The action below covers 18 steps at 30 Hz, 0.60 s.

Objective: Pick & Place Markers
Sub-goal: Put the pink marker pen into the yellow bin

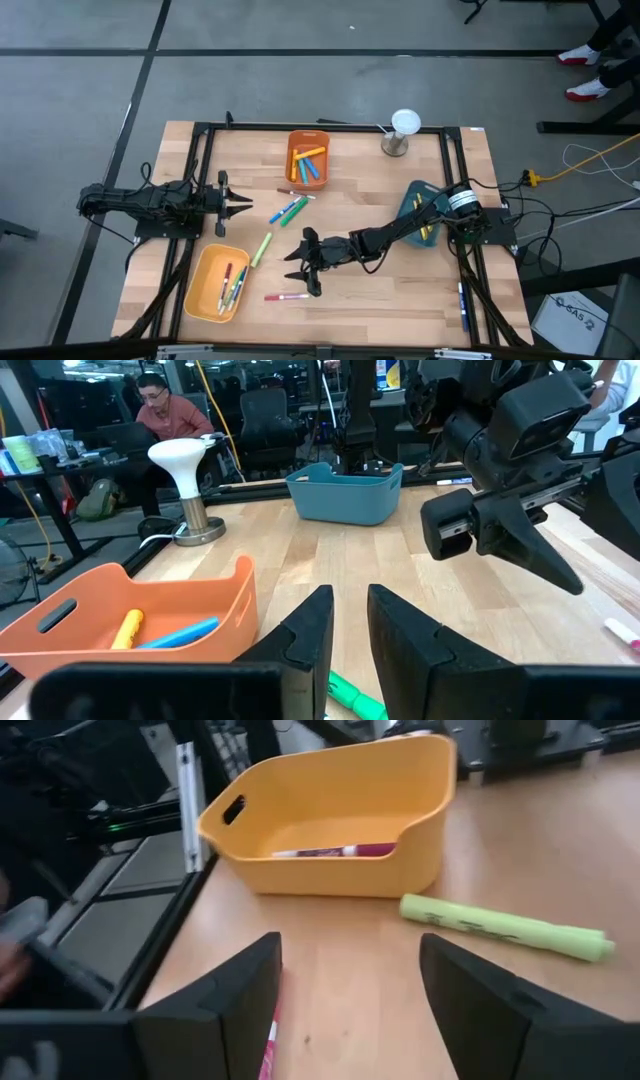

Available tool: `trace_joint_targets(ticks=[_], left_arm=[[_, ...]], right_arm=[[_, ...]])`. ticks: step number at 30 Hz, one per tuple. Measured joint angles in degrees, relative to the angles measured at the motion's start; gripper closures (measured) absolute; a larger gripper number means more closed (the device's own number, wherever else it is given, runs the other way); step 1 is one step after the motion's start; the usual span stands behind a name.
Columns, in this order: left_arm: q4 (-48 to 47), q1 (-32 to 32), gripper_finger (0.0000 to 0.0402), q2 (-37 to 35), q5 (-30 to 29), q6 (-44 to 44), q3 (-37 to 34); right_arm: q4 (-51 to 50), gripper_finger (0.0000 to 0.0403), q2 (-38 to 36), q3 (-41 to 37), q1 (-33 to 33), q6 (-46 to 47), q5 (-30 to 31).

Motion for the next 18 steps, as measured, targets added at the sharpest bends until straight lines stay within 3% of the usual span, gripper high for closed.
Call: trace_joint_targets(ticks=[13, 18], left_arm=[[0.0, 0.0, 0.0340, 0.0, 0.0, 0.0, 0.0], [0.0, 0.0, 0.0341, 0.0, 0.0, 0.0, 0.0]], right_arm=[[0.1, 0.0171, 0.0, 0.0, -0.1, 3.0, 2.5], [-0.8, 0.0171, 0.0, 0.0, 0.0, -3.4, 6.5]])
